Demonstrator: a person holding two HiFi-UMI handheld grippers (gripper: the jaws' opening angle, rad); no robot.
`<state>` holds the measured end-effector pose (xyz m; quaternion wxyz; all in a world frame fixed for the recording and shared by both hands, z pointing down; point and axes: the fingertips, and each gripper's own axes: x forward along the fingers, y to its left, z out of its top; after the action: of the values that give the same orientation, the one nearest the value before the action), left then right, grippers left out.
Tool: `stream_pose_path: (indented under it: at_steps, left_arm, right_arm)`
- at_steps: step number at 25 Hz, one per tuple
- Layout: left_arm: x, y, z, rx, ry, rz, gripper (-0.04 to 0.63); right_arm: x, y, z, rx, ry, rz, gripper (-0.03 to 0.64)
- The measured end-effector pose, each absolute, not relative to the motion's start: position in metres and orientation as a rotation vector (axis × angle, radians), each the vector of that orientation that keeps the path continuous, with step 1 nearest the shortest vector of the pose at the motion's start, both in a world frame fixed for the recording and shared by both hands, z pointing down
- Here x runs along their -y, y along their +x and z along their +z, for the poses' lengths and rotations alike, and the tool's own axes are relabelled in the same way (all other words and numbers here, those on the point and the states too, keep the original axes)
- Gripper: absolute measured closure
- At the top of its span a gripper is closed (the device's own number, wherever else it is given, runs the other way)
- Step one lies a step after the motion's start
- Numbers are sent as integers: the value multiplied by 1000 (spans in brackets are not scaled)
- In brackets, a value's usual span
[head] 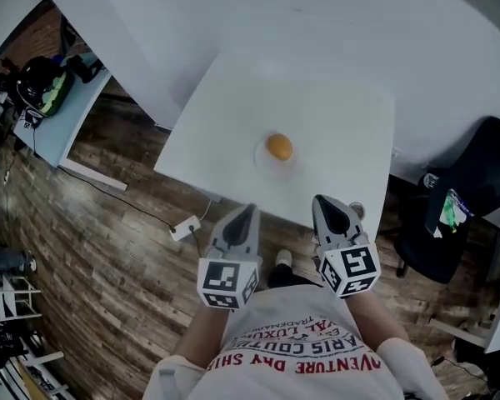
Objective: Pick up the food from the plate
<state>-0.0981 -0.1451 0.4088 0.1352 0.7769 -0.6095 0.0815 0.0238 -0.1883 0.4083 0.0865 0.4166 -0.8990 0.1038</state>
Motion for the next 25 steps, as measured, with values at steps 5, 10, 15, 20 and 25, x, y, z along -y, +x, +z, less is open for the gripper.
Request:
stream_pose_path:
  at_steps: [5,10,15,20,25]
  left_arm:
    - [201,-98,428,1743,2216,306,589]
    - [236,-99,444,1704,2196,324,589]
    - [269,-100,458,1631,2224,370,589]
    - [303,-107,479,1501,2259,457,589]
    - [328,-104,500,1343,2294,530,589]
  right_arm:
    - [243,29,435,2623,1222,396,606]
    - [275,27,442,2605,1237,445,606]
    - [298,23,455,2550,1278,484,606]
    - [321,14,471,2471,1359,543,606]
    - [338,5,486,2391,1437,611,606]
